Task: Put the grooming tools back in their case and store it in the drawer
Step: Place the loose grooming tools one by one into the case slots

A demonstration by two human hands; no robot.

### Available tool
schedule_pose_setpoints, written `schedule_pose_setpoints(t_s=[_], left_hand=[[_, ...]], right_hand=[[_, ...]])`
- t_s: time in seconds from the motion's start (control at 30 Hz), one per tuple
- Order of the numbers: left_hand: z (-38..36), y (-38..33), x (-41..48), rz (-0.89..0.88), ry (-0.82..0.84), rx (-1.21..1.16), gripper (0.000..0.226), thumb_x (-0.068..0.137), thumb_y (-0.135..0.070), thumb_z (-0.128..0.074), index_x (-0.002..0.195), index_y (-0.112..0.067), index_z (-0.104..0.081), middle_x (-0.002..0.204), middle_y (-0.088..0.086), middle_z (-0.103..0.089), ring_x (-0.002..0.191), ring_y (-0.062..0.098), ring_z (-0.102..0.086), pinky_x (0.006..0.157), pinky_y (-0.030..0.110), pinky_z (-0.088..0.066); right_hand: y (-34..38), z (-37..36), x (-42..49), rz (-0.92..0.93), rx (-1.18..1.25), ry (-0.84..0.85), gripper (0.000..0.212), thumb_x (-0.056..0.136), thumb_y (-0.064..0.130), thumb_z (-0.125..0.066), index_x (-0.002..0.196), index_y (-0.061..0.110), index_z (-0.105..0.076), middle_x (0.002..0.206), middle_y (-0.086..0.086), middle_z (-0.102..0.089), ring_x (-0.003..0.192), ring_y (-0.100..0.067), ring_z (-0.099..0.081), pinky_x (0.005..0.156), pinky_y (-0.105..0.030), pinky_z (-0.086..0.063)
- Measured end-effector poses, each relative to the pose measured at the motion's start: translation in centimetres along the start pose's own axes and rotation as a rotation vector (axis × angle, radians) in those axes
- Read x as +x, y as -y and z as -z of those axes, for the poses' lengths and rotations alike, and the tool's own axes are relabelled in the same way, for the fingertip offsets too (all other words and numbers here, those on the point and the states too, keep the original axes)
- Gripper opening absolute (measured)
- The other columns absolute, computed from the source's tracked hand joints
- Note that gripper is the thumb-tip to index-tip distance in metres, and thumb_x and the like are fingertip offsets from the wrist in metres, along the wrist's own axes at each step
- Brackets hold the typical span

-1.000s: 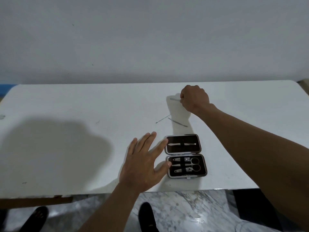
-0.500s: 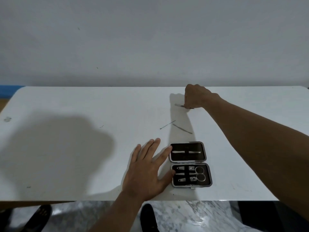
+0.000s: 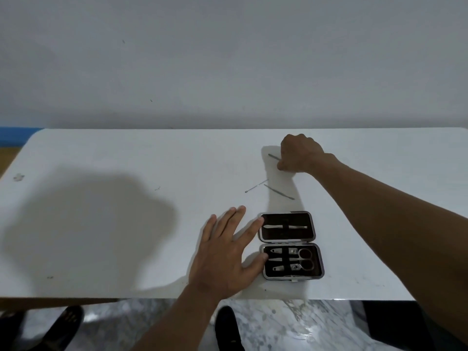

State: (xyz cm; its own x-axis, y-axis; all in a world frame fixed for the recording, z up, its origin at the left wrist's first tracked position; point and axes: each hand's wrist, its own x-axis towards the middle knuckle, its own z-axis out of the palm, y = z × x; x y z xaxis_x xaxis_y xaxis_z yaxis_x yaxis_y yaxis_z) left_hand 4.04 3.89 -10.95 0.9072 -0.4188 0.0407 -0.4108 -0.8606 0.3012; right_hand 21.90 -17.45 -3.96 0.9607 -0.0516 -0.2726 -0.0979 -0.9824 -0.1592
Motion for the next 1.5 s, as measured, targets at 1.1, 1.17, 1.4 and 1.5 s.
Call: schedule_pose_setpoints(t_s=[1.1, 1.17, 1.4, 1.5], left_hand=[[-0.7, 0.3, 0.0, -0.016, -0.055, 0.011, 0.063, 0.091, -0.069, -0.031, 0.149, -0.045, -0.025, 0.16, -0.002, -0.026, 0.148, 0.016, -0.018, 0.12, 0.043, -0.011], [-0.7, 0.3, 0.0, -0.015, -0.056, 0.009, 0.063, 0.091, -0.068, -0.031, 0.149, -0.044, -0.026, 0.16, -0.002, -0.026, 0.148, 0.016, -0.018, 0.12, 0.043, -0.011], [-0.8, 0.4, 0.2, -0.018, -0.056, 0.023, 0.064, 0.091, -0.069, -0.029, 0.149, -0.044, -0.026, 0.16, -0.003, -0.027, 0.148, 0.016, -0.018, 0.12, 0.043, -0.011], [-0.8, 0.5, 0.2, -0.019, -0.049, 0.025, 0.064, 0.091, -0.069, -0.03, 0.149, -0.044, -0.025, 0.16, -0.003, -0.026, 0.148, 0.016, -0.018, 0.119, 0.042, -0.01]], right_hand=[[-6.8, -4.2, -17.2, 0.277, 0.203, -0.169, 0.012, 0.084, 0.012, -0.064, 0.087, 0.013, -0.075, 0.077, 0.0, -0.067, 0.075, -0.022, -0.063, 0.069, -0.03, -0.048], [-6.8, -4.3, -17.4, 0.331, 0.134, -0.169, 0.021, 0.084, 0.007, -0.058, 0.093, 0.013, -0.076, 0.084, -0.008, -0.071, 0.078, -0.028, -0.063, 0.071, -0.034, -0.05], [-6.8, -4.1, -17.6, 0.374, 0.1, -0.155, 0.025, 0.087, 0.007, -0.056, 0.1, 0.016, -0.076, 0.098, -0.008, -0.071, 0.087, -0.029, -0.063, 0.075, -0.034, -0.047], [-6.8, -4.1, -17.6, 0.383, 0.09, -0.151, 0.024, 0.088, 0.008, -0.058, 0.101, 0.018, -0.075, 0.1, -0.006, -0.072, 0.088, -0.027, -0.062, 0.074, -0.031, -0.043]])
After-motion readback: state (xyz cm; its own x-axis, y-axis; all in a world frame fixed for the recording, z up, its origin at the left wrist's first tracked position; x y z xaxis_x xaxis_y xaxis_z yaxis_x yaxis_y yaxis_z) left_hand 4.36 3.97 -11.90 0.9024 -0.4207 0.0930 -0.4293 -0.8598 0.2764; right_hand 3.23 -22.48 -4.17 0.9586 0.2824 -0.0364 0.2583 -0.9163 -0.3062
